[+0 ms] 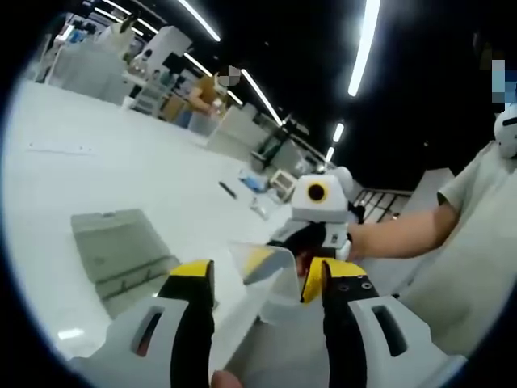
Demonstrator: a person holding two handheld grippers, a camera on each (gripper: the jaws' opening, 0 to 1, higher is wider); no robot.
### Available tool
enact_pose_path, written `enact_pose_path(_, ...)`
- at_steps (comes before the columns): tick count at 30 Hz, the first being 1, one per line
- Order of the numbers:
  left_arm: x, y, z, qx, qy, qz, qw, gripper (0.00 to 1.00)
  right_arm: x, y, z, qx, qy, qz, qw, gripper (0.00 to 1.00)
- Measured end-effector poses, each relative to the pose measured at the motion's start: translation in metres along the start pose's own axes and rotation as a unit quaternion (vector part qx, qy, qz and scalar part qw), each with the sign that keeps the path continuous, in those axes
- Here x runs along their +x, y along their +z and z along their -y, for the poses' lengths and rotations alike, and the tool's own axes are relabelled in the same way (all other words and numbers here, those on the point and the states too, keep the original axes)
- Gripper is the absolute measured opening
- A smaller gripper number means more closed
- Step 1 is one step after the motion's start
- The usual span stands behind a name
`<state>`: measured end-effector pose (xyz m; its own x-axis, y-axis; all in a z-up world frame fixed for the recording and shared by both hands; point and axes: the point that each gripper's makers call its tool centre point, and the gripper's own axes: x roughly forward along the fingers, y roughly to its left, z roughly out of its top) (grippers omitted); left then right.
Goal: Insert the divider into the dual guide fixture by aligning both edges with the guide slots and pushing it downward to the bottom, including one-sided entry, uneven engagement, binding, and posture correction.
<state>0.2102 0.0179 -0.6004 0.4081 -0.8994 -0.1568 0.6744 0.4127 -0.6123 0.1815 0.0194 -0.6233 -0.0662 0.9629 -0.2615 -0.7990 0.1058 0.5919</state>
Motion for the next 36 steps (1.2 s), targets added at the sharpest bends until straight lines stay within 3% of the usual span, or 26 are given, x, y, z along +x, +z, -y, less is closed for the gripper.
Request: enact_pose_path(36, 0.0032, -0.0003, 0.0012, 0.0, -0.003, -0.002, 1.0, 0.47, -0.0025, 0.0012, 0.0005, -0.006, -0.001, -0.004, 1.0, 0.26)
